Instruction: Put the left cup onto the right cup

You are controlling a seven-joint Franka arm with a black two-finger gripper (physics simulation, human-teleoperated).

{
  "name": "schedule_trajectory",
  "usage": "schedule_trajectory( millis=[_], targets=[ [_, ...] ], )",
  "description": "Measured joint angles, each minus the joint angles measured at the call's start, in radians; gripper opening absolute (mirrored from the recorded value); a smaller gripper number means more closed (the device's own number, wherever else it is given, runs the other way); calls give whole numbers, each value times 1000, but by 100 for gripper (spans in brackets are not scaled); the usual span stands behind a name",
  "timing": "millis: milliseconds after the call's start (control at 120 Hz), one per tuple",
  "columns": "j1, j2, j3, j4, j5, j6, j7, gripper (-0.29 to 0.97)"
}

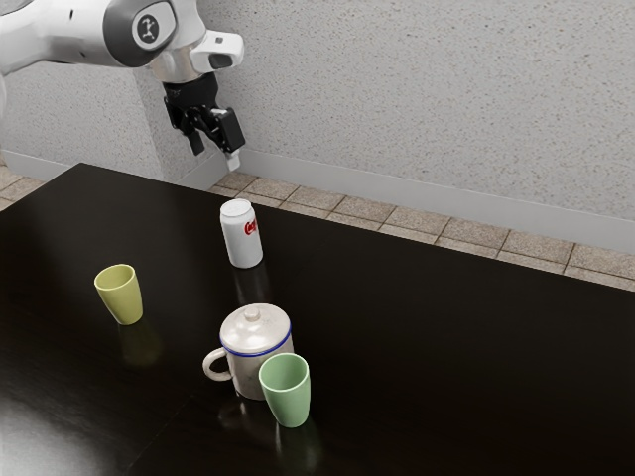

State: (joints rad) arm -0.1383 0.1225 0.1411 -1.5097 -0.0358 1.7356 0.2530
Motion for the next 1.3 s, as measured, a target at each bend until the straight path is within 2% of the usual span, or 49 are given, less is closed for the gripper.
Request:
schedule_trajectory(
  millis=[275, 367, 550, 767, 967, 1125, 1300],
  targets=[
    [-1, 1, 1, -2, 2, 0, 17, 68],
    [-2, -16, 9, -46, 4, 1, 21, 68],
    [-1, -79, 100, -189, 5, 5, 25, 68],
    [59, -28, 142, -234, 14, 16, 15, 68],
    [48, -64, 191, -415, 17, 141, -11, 68],
    [100, -43, 208, -434, 20, 221, -23, 68],
    [117, 22, 209, -436, 18, 273, -33, 68]
  ],
)
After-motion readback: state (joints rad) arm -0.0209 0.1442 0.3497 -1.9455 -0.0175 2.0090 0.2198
